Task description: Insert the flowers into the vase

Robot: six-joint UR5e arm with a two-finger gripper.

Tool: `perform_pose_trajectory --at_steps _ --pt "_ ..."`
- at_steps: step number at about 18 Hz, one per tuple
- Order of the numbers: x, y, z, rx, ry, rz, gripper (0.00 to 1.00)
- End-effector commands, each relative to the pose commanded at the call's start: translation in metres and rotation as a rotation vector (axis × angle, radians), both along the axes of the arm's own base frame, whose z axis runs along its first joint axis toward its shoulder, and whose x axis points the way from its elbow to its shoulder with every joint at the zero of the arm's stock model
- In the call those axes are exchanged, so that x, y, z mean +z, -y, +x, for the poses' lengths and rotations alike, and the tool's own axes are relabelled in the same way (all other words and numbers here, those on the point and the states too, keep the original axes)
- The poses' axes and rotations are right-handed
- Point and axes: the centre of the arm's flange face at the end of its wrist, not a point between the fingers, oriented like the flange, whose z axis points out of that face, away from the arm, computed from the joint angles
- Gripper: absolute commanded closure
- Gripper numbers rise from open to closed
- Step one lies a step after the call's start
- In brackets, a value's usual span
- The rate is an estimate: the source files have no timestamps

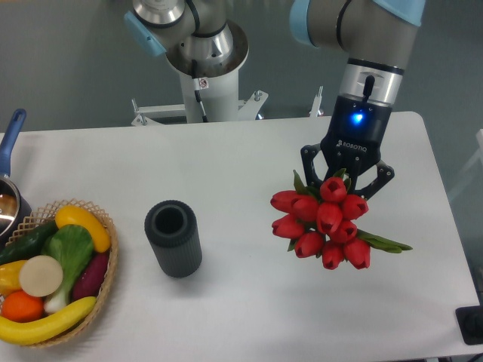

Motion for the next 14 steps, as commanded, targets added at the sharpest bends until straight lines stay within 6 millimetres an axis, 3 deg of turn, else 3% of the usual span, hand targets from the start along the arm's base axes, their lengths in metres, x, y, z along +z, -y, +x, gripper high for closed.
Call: perform_pose_trajectory --at_steps 14 --pt "-0.0004 -0.0055 -0.0013 -0.001 -0.02 0.012 0.7"
